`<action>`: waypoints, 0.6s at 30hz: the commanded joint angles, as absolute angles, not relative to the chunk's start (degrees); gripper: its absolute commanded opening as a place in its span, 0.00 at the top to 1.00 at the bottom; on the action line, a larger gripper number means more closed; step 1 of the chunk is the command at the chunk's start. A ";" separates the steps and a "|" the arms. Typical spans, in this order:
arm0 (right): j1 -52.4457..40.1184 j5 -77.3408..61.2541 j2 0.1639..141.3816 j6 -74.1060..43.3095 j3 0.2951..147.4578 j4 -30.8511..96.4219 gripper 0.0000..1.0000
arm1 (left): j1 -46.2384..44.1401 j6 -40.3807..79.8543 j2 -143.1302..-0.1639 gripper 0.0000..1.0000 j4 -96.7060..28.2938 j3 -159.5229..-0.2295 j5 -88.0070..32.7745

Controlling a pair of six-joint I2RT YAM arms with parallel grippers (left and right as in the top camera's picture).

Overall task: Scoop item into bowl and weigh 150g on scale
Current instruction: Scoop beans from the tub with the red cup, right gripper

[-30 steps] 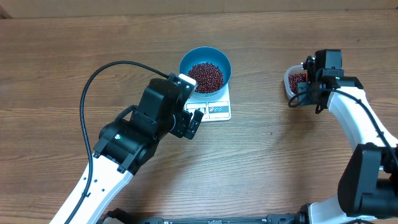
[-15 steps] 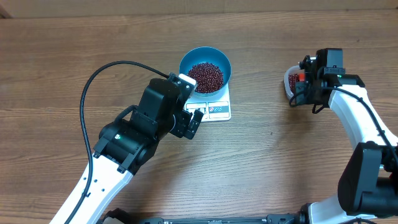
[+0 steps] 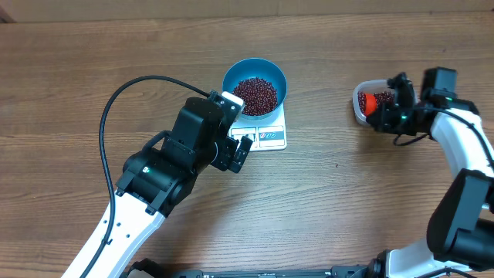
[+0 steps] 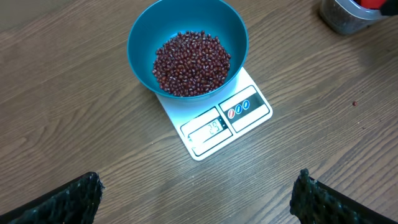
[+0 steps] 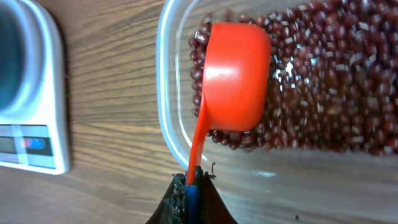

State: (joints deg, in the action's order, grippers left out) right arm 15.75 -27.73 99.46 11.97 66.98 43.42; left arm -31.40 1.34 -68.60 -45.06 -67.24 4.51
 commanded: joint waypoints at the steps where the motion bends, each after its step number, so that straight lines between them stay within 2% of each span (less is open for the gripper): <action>1: 18.55 -39.97 100.20 11.77 66.06 44.40 0.96 | -31.14 1.93 -68.90 0.00 -45.01 -67.37 4.43; 18: 27.94 -47.75 100.20 11.81 66.06 47.57 0.96 | -31.14 1.93 -68.90 0.00 -45.01 -67.37 4.43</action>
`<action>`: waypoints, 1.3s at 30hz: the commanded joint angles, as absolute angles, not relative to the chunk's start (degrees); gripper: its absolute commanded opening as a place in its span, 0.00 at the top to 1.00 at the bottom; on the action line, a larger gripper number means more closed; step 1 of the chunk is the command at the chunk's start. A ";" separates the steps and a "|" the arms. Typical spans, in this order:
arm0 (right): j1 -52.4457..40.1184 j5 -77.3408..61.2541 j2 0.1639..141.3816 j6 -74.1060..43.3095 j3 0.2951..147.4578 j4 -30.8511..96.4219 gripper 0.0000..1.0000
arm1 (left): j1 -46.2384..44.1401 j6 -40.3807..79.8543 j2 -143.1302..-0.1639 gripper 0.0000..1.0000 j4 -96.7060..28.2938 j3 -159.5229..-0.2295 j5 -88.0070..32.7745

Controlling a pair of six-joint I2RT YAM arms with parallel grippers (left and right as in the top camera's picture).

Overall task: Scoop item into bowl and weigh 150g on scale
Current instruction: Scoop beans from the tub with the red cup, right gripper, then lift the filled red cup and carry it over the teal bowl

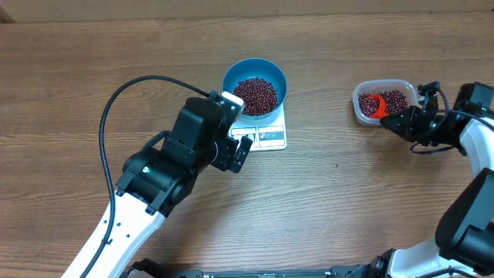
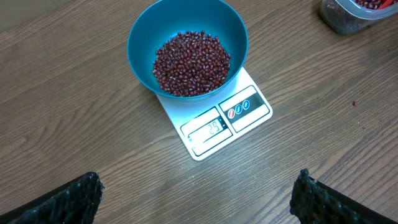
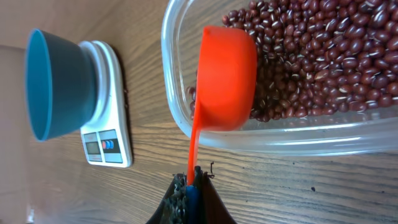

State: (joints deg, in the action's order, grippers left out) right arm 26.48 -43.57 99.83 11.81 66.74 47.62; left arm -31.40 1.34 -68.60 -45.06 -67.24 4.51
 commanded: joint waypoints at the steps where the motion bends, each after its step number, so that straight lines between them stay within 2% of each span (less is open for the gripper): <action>1: 28.47 -48.29 100.20 11.79 66.06 47.46 0.97 | -31.14 1.93 -68.90 0.00 -45.01 -67.37 4.43; 13: 33.41 -50.39 100.20 11.79 66.06 46.87 0.96 | -31.14 1.93 -68.90 0.00 -45.01 -67.37 4.43; 19: 33.52 -57.43 100.20 11.81 66.06 46.54 0.96 | -31.14 1.93 -68.90 0.00 -45.01 -67.37 4.43; 39: 33.50 -68.05 100.20 11.77 66.13 47.07 0.96 | -31.14 1.93 -68.90 0.00 -45.01 -67.37 4.43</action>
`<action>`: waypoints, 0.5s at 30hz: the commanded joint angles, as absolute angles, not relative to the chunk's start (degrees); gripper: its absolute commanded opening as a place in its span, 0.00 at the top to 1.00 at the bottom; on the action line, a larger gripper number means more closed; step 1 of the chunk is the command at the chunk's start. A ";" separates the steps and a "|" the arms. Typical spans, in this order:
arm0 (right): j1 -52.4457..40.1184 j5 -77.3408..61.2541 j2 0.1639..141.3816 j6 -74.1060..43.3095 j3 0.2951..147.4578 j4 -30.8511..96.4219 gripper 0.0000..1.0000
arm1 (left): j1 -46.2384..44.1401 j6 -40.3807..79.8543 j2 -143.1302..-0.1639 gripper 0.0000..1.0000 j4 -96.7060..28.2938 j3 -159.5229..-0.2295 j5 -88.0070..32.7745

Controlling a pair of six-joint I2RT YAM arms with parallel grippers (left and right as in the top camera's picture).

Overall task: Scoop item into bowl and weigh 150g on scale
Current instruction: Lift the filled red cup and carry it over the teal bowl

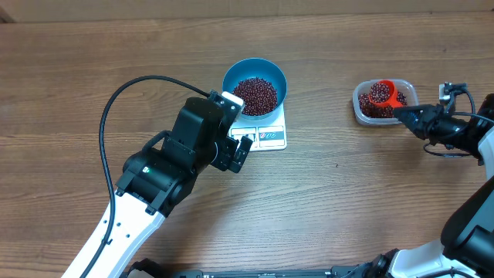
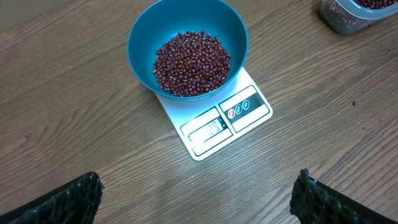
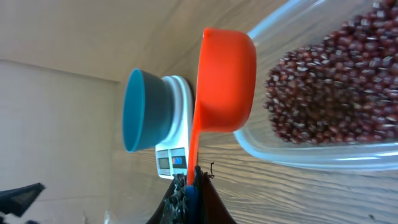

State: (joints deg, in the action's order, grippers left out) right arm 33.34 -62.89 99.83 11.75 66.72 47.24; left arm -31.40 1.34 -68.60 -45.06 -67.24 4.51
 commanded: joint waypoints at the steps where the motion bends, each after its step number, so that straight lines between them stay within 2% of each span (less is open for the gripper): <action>1: 33.50 -69.63 100.20 11.77 66.13 47.05 0.96 | -31.14 1.93 -68.90 0.00 -45.01 -67.37 4.43; 8: 31.33 -74.72 100.20 11.75 66.13 47.05 0.96 | -31.14 1.91 -68.90 0.00 -45.01 -67.37 4.43; 15: 24.47 -76.25 100.20 11.73 66.59 46.37 0.96 | -31.14 1.91 -68.90 0.00 -45.01 -67.37 4.43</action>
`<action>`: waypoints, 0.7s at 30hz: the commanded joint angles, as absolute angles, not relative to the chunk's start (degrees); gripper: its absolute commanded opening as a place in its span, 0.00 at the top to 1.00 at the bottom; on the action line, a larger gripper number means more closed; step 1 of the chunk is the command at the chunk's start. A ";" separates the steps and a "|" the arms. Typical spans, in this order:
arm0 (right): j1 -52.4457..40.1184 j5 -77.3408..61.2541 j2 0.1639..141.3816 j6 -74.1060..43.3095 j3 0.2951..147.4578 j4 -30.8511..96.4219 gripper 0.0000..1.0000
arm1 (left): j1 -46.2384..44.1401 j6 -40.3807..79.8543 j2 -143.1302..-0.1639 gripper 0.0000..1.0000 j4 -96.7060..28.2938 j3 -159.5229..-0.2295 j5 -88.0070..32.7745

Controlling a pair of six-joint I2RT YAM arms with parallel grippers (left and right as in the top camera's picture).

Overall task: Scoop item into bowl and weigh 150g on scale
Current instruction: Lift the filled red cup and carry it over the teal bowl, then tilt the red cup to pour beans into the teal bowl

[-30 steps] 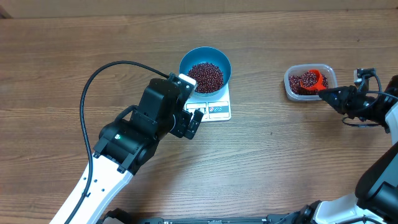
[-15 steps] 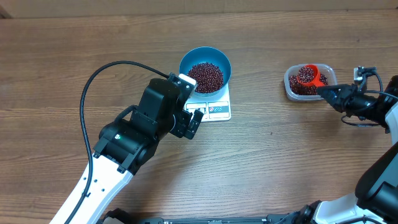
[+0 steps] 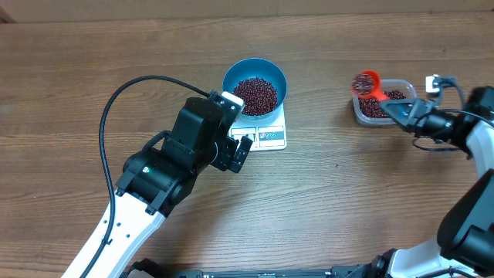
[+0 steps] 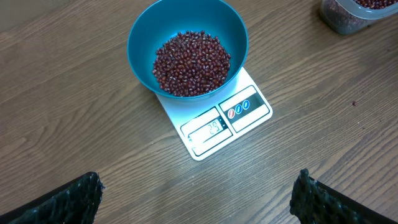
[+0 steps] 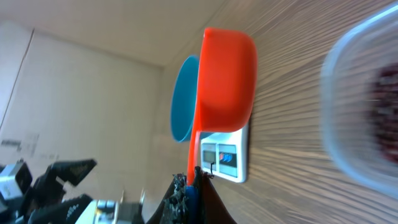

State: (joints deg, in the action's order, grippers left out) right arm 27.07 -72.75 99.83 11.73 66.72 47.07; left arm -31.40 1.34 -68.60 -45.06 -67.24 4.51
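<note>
A blue bowl (image 3: 255, 85) holding red beans sits on a small white scale (image 3: 266, 133) at the table's middle. My right gripper (image 3: 407, 114) is shut on the handle of an orange scoop (image 3: 366, 81) filled with beans, held just left of the clear bean tub (image 3: 384, 102). In the right wrist view the scoop (image 5: 227, 78) points toward the bowl (image 5: 183, 99) and scale (image 5: 225, 155). My left gripper (image 4: 199, 202) stands open above the table near the scale (image 4: 221, 121), nothing between its fingers.
The tub of beans (image 4: 351, 11) shows at the top right corner of the left wrist view. A black cable (image 3: 127, 93) loops over the table left of the bowl. A single stray bean (image 4: 354, 104) lies on the wood.
My right gripper has carried the filled scoop from over the tub to just past the tub's left edge, toward the bowl. The left arm has not moved.
First the scoop lay bowl-down in the tub's beans, held by my right gripper. Then it was tilted at the tub's left wall. After that it was raised full of beans above the tub, and now it hangs left of the tub.
</note>
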 commanded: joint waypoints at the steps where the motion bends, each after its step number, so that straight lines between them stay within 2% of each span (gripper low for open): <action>1: 23.44 -77.01 100.20 11.73 66.78 45.98 0.96 | -31.14 1.93 -68.90 0.00 -45.01 -67.37 4.43; 14: 9.28 -76.27 100.20 -6.81 67.57 24.73 0.96 | -31.14 1.93 -68.90 0.00 -45.01 -67.37 4.43; 21: 1.89 -67.42 100.20 -13.76 67.57 14.17 0.96 | -31.14 1.93 -68.90 0.00 -45.01 -67.37 4.43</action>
